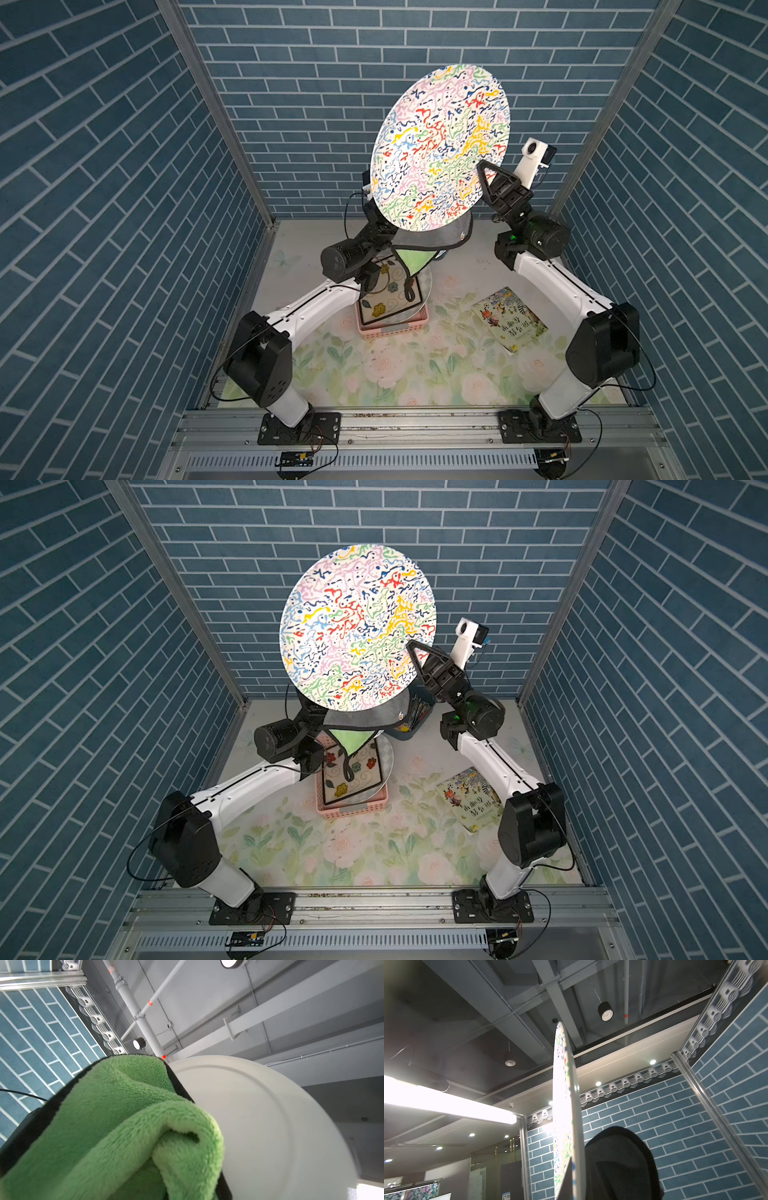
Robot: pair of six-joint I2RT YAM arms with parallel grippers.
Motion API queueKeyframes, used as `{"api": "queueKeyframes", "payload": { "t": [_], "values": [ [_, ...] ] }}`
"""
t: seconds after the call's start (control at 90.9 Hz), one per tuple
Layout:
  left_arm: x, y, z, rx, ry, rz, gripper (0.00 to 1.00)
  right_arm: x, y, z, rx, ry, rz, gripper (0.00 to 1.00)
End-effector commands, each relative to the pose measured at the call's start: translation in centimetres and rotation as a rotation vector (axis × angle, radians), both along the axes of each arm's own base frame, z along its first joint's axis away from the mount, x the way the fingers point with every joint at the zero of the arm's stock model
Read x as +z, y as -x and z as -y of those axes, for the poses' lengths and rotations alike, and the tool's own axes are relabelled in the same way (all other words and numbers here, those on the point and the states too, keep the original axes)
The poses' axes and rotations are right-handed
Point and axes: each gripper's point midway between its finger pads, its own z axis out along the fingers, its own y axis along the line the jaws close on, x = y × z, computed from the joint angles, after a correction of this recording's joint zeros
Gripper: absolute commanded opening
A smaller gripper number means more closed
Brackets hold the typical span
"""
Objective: Wipe the wet plate dry
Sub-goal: Wipe the plate with towel.
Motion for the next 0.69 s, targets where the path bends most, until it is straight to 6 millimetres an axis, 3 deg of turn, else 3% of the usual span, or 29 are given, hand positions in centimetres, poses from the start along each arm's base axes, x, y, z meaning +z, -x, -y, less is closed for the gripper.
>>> {"api": "queueKeyframes", "payload": {
  "t": [0.0,0.165,0.319,0.407,0.495,0.594,0.682],
  "values": [
    [4.0,5.4,-3.8,0.016,0.114,0.256,0.0,-2.2,-1.9,1.2,-0.085,-0.014,-0.071,0.0],
    [7.1,4.5,-6.4,0.1,0.17,0.326,0.0,-6.8,1.8,0.6,-0.044,0.012,-0.122,0.0],
    [6.6,3.1,-5.5,0.094,0.167,0.306,0.0,-7.3,4.1,-3.3,0.017,0.058,-0.112,0.0],
    [4.7,2.4,-4.3,0.084,0.146,0.263,0.0,-5.9,3.2,-4.0,0.01,0.044,-0.102,0.0],
    [2.4,2.4,-3.4,0.094,0.11,0.222,0.0,-4.4,0.8,-3.6,-0.034,0.021,-0.106,0.0],
    [-0.1,2.7,-3.6,0.151,0.051,0.183,0.0,-3.5,-2.8,-1.5,-0.118,-0.008,-0.153,0.0],
    [-2.1,3.0,-4.6,0.241,-0.024,0.155,0.0,-4.3,-5.1,1.0,-0.181,-0.03,-0.207,0.0]
  ]
}}
